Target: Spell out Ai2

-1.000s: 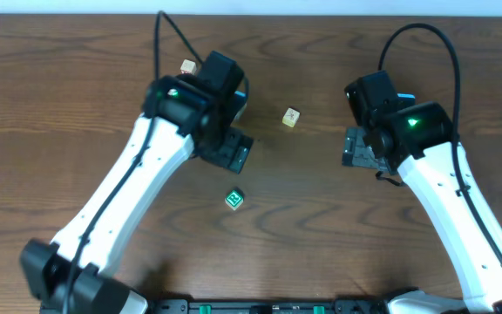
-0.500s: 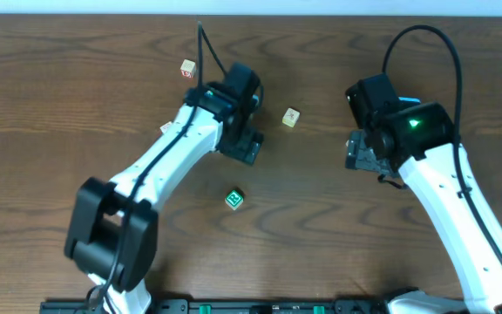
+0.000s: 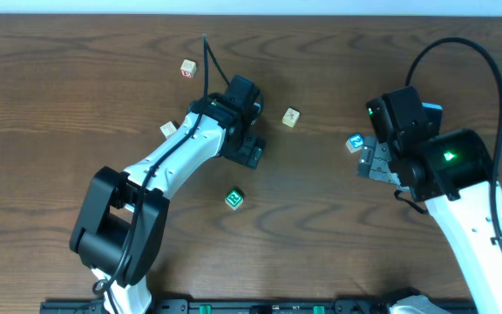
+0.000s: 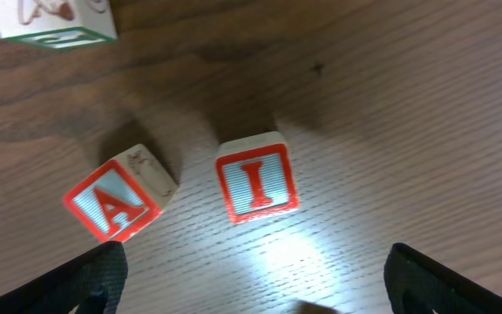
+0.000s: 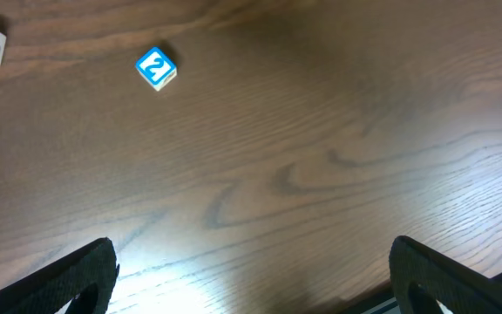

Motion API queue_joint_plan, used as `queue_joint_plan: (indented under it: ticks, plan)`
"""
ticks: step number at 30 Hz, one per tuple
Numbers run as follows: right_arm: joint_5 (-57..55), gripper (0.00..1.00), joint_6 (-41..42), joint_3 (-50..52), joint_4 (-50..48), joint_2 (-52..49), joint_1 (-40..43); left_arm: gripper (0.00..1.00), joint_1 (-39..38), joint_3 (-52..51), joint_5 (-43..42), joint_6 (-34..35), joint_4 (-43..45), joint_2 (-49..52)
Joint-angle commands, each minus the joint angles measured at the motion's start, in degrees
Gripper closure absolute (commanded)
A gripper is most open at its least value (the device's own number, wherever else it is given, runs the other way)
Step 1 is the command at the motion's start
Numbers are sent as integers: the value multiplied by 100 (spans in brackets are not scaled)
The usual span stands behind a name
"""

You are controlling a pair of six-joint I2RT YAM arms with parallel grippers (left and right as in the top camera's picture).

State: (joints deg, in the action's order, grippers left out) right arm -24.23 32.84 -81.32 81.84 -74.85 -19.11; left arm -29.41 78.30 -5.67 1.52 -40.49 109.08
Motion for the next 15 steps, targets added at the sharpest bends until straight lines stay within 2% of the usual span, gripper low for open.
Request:
queue_joint_plan:
  ticks: [1, 6, 12, 13, 15]
  plan:
    - [7, 1, -33, -22, 22, -4, 46, 4, 2, -17, -219, -46, 24, 76]
    - [9, 1, -33, -20, 33, -4, 46, 0, -140, -17, -225, -136, 184, 173]
    - [52, 1, -28, -22, 116, -4, 46, 0, -286, -15, -114, -131, 341, 540]
    - [52, 1, -28, -22, 133, -4, 46, 5, -289, -15, -90, -129, 348, 586]
    - [50, 1, -31, -22, 160, -4, 46, 6, -289, -15, 122, -44, 356, 678]
